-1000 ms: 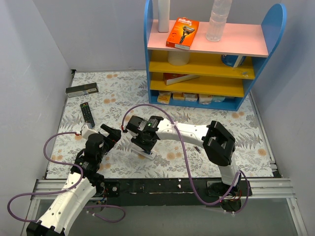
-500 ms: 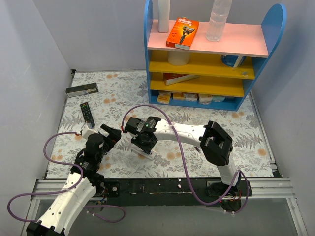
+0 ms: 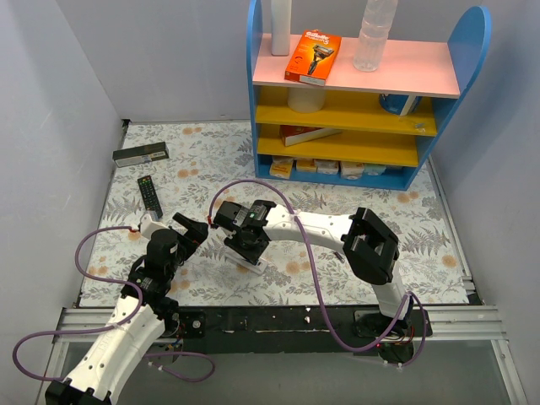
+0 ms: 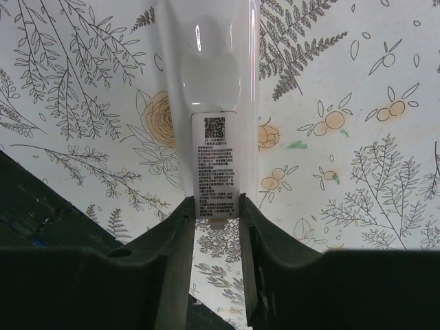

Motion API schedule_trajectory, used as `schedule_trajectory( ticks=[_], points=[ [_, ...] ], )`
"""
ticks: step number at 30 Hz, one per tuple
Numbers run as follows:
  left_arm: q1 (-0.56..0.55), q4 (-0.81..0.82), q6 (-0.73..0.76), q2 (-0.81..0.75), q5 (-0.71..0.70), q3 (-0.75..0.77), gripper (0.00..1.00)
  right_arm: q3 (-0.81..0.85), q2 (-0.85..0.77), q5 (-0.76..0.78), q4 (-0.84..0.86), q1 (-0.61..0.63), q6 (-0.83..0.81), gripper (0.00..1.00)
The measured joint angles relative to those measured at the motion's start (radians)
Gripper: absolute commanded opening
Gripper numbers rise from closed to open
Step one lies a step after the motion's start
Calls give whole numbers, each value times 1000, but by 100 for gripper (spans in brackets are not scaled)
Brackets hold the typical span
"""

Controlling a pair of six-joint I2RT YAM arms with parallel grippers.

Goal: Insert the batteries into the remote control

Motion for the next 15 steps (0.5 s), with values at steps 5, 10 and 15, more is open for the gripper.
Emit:
schedule_trajectory(
  ticks=[5, 10, 15],
  points=[
    [0, 0, 0, 0, 5, 0, 98, 0, 0, -9, 1, 0, -5, 45],
    [0, 0, 0, 0, 9, 0, 98, 0, 0, -16, 2, 0, -10, 50],
    [0, 0, 0, 0, 11, 0, 98, 0, 0, -16, 4, 0, -15, 53]
  ],
)
